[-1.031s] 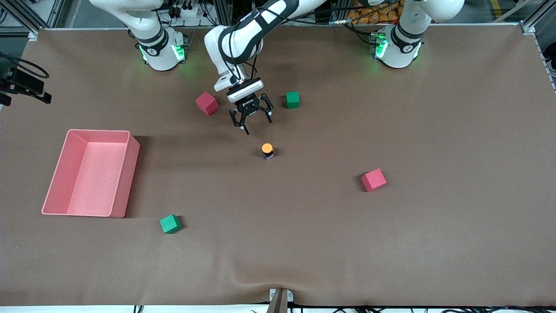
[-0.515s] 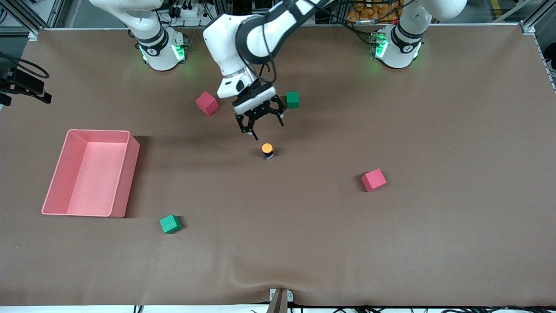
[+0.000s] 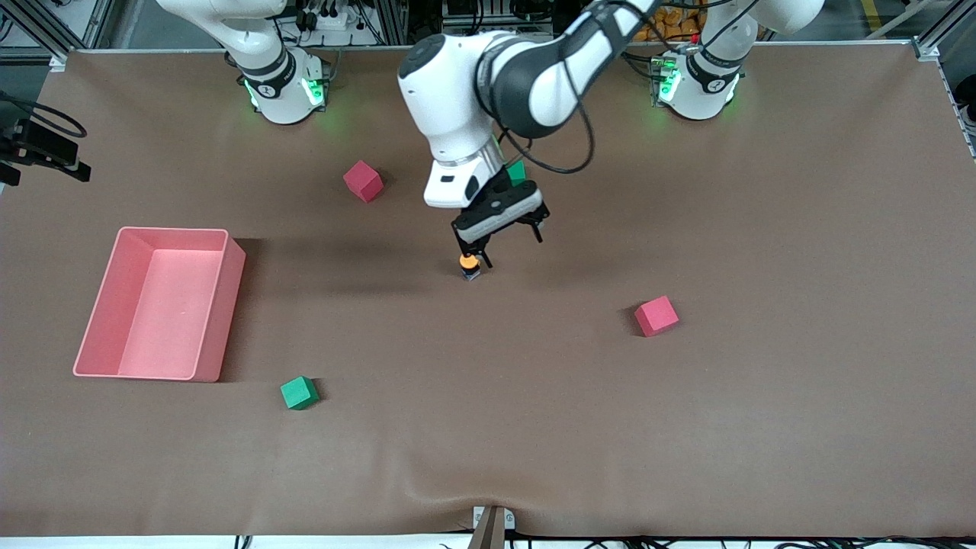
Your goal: Place and upright button with both arms
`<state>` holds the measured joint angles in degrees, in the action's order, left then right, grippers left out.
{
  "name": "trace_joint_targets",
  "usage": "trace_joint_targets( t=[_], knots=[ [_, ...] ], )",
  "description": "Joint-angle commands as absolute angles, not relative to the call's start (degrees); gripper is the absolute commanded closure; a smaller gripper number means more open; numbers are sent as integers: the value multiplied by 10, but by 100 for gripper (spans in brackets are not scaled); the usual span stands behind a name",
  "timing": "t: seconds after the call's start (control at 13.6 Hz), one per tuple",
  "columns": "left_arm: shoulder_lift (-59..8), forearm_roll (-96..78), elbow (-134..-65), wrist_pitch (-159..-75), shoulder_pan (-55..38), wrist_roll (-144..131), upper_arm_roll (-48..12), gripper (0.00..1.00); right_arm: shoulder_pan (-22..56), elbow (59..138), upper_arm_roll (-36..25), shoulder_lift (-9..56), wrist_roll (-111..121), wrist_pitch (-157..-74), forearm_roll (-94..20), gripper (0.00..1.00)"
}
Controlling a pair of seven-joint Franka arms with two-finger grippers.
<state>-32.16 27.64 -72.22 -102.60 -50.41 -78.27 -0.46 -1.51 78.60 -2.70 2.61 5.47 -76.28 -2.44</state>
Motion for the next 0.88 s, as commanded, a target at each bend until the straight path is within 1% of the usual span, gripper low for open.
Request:
trace_joint_targets(
  t=[0.0, 0.15, 0.29, 0.52, 0.59, 0.81],
  knots=[
    [-281, 240, -739, -1026, -428, -696, -57, 0, -14, 786, -27, 23, 60, -759, -25, 0],
    [-267, 222, -739, -1025, -308, -626, -152, 0, -14, 786, -27, 23, 60, -759, -25, 0],
    [-265, 221, -739, -1023, -208, -558, -226, 0, -14, 786, -27, 23, 60, -759, -25, 0],
    [-258, 209, -741, -1002, -96, -475, -298, 0, -13, 786, -27, 23, 60, -759, -25, 0],
    [-256, 203, -745, -998, -62, -448, -313, 0, -14, 786, -27, 23, 60, -759, -25, 0],
    [-227, 177, -761, -990, 3, -331, -316, 0, -14, 786, -27, 23, 60, -759, -25, 0]
  ],
)
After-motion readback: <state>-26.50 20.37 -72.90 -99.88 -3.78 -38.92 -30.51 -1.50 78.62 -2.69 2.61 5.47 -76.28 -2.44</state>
